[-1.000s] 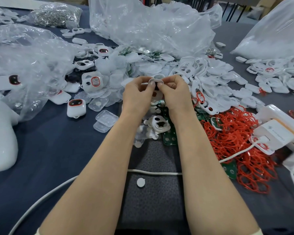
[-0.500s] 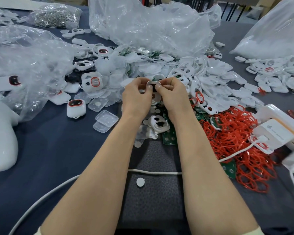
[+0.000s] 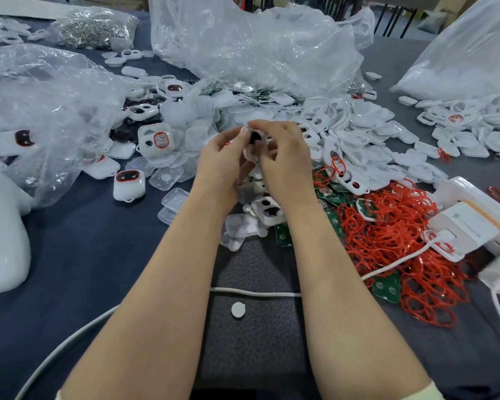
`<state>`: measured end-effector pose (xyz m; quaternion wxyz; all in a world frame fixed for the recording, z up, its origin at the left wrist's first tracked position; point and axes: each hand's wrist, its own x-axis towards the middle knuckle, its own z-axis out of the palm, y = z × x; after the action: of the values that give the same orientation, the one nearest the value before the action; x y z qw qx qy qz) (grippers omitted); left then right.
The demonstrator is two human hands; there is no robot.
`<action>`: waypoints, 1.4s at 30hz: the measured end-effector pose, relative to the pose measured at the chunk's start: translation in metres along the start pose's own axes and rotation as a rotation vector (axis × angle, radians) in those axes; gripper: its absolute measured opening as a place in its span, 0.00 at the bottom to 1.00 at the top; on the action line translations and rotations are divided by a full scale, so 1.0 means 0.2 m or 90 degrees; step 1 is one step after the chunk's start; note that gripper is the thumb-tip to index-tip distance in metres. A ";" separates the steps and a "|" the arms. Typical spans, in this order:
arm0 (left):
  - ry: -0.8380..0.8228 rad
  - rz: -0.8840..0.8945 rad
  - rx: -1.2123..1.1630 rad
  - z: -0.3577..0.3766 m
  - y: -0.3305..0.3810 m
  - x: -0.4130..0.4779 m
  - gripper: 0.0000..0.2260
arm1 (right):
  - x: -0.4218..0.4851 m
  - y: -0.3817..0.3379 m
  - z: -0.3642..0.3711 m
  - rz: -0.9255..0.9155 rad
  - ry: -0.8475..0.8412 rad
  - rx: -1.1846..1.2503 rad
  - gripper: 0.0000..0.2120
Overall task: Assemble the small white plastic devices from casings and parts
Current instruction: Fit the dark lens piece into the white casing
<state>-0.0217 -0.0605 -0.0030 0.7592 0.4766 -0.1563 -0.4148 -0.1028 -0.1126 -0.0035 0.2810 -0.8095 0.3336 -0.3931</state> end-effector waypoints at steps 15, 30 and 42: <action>0.067 0.010 -0.048 0.00 0.01 0.01 0.05 | 0.01 -0.02 -0.03 0.119 0.084 0.199 0.09; 0.082 0.122 0.093 0.01 -0.05 0.02 0.05 | 0.01 -0.02 0.02 0.194 0.102 0.289 0.04; 0.038 0.135 0.100 0.03 -0.06 0.01 0.03 | 0.01 0.00 0.06 0.243 0.169 0.316 0.08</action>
<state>-0.0296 -0.0687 -0.0112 0.7633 0.5277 -0.2152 -0.3044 -0.0919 -0.1123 -0.0092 0.4922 -0.5810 0.4069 -0.5047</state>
